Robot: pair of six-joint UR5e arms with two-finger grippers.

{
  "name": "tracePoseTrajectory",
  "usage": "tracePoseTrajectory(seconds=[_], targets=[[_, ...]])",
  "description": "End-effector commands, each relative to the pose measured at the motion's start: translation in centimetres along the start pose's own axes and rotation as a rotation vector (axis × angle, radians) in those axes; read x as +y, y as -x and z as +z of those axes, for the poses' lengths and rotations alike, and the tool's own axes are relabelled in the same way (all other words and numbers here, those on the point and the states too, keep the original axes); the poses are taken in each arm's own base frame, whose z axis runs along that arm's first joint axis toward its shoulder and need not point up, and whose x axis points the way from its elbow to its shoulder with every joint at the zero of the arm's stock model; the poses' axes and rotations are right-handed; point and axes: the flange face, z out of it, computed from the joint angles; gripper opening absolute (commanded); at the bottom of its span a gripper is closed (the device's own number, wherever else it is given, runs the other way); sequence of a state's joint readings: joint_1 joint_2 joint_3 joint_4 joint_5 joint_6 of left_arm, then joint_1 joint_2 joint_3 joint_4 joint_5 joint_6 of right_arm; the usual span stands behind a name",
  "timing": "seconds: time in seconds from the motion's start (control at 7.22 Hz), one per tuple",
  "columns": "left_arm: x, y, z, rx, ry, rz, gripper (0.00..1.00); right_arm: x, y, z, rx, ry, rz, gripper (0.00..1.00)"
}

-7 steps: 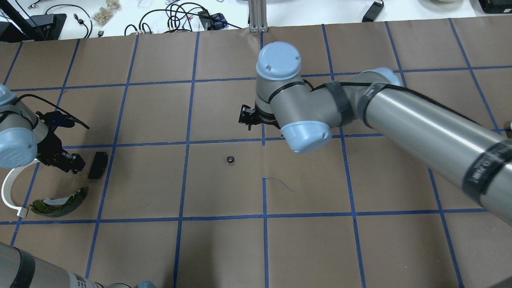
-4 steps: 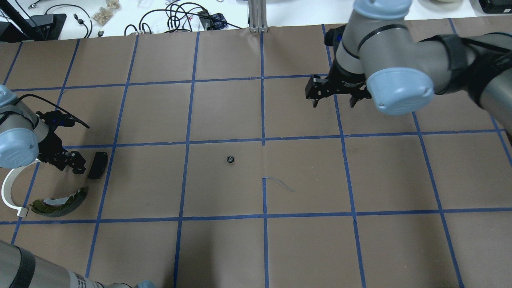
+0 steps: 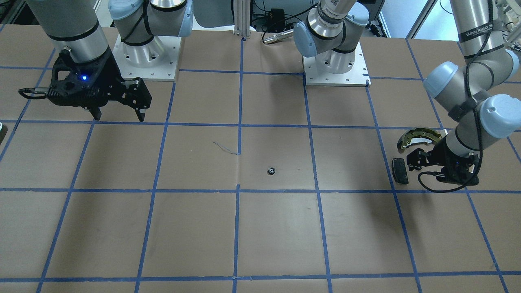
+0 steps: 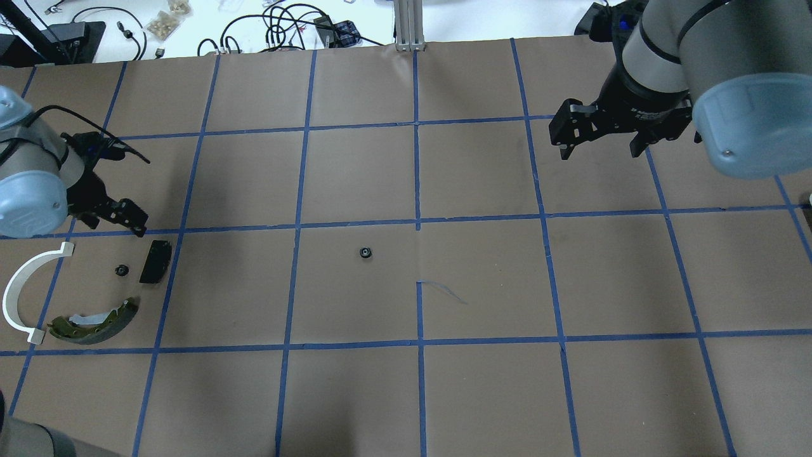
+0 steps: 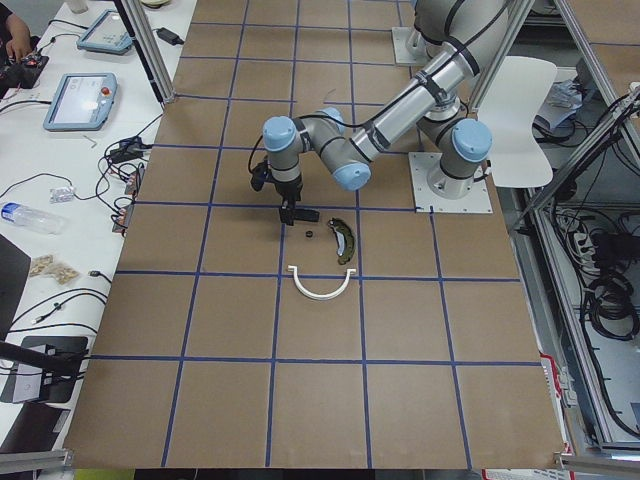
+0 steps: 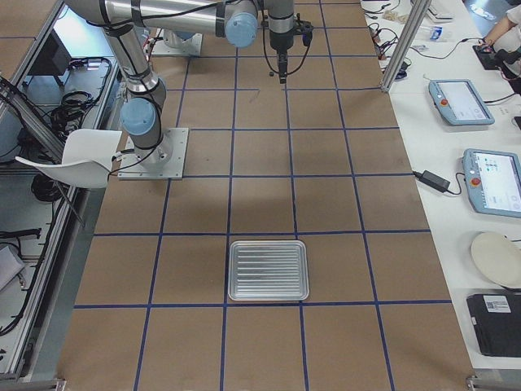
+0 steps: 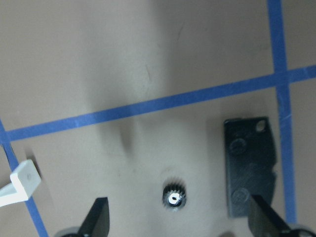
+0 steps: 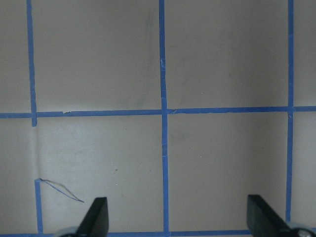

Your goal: Place bearing gear from tray to pile

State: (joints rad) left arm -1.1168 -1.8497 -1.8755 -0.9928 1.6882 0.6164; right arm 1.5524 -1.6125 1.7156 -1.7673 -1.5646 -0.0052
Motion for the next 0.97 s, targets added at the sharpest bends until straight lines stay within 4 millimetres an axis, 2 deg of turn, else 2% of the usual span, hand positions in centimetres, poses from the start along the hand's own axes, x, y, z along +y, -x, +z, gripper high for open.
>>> tracePoseTrajectory(seconds=[0.0,0.14,0.28,0.42,0.55,0.69,0.83], targets=[[-3.3,-11.4,-5.2,0.010,-0.067,-0.106,1.00,-0.3,0.4,-1.4,-0.014,-0.006,-0.004,1.00],[-4.0,-17.4,-5.9,0.070,-0.091,-0.136,1.00,-0.9,0.5,-3.6,-0.016,-0.009,-0.004,1.00],[-4.7,-22.5,-5.7,0.120,-0.102,-0.113,1.00,-1.5,0.4,-4.2,-0.013,0.024,-0.002,1.00],[-4.6,-28.1,-5.4,0.122,-0.099,-0.070,1.00,-1.6,0.4,-3.7,-0.005,0.040,-0.005,1.00],[-4.3,-32.7,-5.0,0.124,-0.103,-0.013,1.00,-1.2,0.4,-2.4,-0.005,0.065,-0.028,1.00],[-4.1,-35.1,-3.8,0.125,-0.082,0.022,1.00,-0.6,0.4,-0.8,-0.004,0.087,-0.035,1.00],[-3.8,-37.0,-2.5,0.123,-0.055,0.028,1.00,-0.6,0.4,-0.8,-0.004,0.086,-0.037,1.00]])
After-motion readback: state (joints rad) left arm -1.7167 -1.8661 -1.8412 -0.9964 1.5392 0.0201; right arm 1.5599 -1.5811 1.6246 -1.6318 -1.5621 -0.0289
